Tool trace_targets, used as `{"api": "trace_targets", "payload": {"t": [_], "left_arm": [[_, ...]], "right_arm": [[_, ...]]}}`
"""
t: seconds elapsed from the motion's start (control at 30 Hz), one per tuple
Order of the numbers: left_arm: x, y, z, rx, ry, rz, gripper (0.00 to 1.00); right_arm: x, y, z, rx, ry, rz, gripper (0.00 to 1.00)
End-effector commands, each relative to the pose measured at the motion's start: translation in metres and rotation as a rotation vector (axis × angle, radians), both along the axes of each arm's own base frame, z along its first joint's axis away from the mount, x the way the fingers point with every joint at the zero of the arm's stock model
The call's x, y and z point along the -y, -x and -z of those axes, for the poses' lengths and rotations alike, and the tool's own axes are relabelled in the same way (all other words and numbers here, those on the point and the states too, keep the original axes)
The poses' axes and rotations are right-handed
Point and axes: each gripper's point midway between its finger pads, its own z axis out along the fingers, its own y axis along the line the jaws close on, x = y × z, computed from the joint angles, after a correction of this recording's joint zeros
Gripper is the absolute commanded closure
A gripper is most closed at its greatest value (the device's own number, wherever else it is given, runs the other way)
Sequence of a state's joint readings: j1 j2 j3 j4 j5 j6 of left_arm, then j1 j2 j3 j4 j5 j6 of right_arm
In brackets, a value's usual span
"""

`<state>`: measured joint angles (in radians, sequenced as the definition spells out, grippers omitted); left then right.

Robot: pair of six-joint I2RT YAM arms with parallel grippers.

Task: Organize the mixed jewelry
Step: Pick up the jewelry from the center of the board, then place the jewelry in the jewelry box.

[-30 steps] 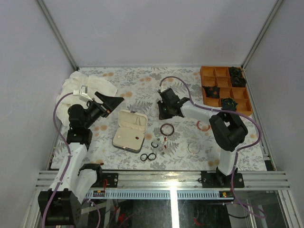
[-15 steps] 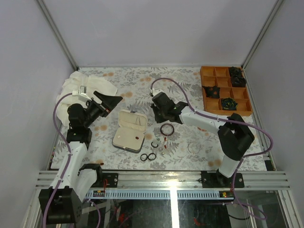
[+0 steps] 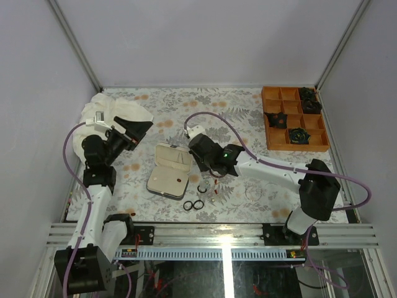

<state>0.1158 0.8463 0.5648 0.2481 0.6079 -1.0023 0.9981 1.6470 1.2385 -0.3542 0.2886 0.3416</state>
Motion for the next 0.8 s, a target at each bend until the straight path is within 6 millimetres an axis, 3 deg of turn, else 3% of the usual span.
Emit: {"api": "trace_targets", "payload": {"t": [0.0, 0.5, 0.77], "left_arm": [[-0.005, 0.001, -0.031, 0.083, 0.025, -0.005, 0.00], [-0.035, -0.007, -0.037, 0.109, 0.122, -0.051, 0.00], [-0.042, 0.009, -0.040, 0.141, 0.146, -0.028, 0.00]], "right_arm": [[0.004, 0.004, -0.035, 0.109, 0.009, 0.008, 0.79], [-0.029, 0.037, -0.051, 0.180, 0.023, -0.102, 0.79], [-0.058, 0.043, -0.058, 0.227, 0.020, -0.155, 0.79]]}}
